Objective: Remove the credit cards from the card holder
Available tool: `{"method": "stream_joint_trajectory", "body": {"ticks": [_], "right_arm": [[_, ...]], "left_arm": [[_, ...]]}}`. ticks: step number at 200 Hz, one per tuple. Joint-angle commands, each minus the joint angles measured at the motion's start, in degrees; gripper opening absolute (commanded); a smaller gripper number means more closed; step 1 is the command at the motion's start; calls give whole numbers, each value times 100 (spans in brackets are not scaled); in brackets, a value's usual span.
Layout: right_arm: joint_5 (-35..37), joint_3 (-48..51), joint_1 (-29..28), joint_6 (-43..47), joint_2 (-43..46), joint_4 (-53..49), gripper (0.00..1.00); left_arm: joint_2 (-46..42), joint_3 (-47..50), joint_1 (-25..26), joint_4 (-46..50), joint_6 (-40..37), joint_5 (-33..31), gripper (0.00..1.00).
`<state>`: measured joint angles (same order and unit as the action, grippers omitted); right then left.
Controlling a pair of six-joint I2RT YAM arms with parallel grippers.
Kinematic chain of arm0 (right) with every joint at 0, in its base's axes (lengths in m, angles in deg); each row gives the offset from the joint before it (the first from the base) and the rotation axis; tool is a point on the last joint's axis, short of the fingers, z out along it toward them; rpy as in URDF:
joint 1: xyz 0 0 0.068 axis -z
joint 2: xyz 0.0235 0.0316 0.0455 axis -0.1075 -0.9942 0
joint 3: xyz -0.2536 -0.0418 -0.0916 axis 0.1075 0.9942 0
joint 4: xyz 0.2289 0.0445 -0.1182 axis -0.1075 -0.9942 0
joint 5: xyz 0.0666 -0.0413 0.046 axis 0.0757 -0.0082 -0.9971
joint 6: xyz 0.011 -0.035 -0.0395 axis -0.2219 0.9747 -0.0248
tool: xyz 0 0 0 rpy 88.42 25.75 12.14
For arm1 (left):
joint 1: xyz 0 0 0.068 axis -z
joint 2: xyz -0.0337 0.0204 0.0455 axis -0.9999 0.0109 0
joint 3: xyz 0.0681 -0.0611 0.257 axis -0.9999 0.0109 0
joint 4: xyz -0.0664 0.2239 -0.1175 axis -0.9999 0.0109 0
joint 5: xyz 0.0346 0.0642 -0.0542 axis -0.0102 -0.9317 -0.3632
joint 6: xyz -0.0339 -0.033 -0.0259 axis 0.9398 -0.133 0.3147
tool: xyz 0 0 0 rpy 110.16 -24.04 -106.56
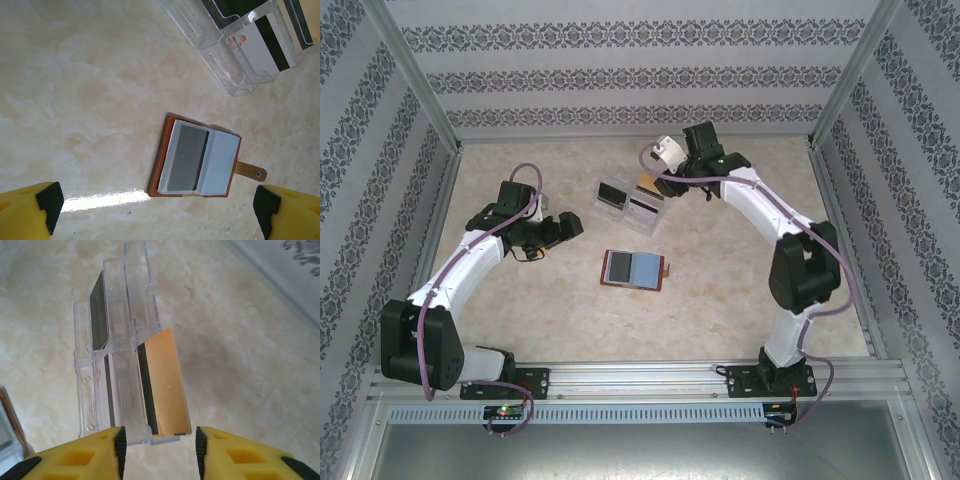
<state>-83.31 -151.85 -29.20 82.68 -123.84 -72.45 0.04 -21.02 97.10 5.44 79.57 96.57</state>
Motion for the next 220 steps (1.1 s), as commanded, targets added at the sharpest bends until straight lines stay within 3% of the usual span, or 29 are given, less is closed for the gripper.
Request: {"method": "stream_joint_trajectory", "body": {"ticks": [1, 32, 55, 131, 188, 220], "right_arm": [[976, 481, -453, -750, 577, 546, 50], [2009, 854, -1127, -1956, 986, 328, 56], [2313, 1425, -1586, -3227, 1280, 389, 61], [1459, 2464, -2221, -7249, 890, 507, 57], [659, 2878, -2237, -8041, 301, 1765, 49], [460, 2817, -2200, -8202, 46, 1937, 45]], "left_arm": [[-204, -74, -95, 178, -138, -199, 99], [-301, -16, -128, 158, -104, -262, 99], [-327, 12, -132, 138, -81, -249, 99], [-175, 131, -141, -177, 7, 81, 99], [300, 368, -84, -827, 297, 872, 100], [511, 378, 187, -908, 347, 904, 91]]}}
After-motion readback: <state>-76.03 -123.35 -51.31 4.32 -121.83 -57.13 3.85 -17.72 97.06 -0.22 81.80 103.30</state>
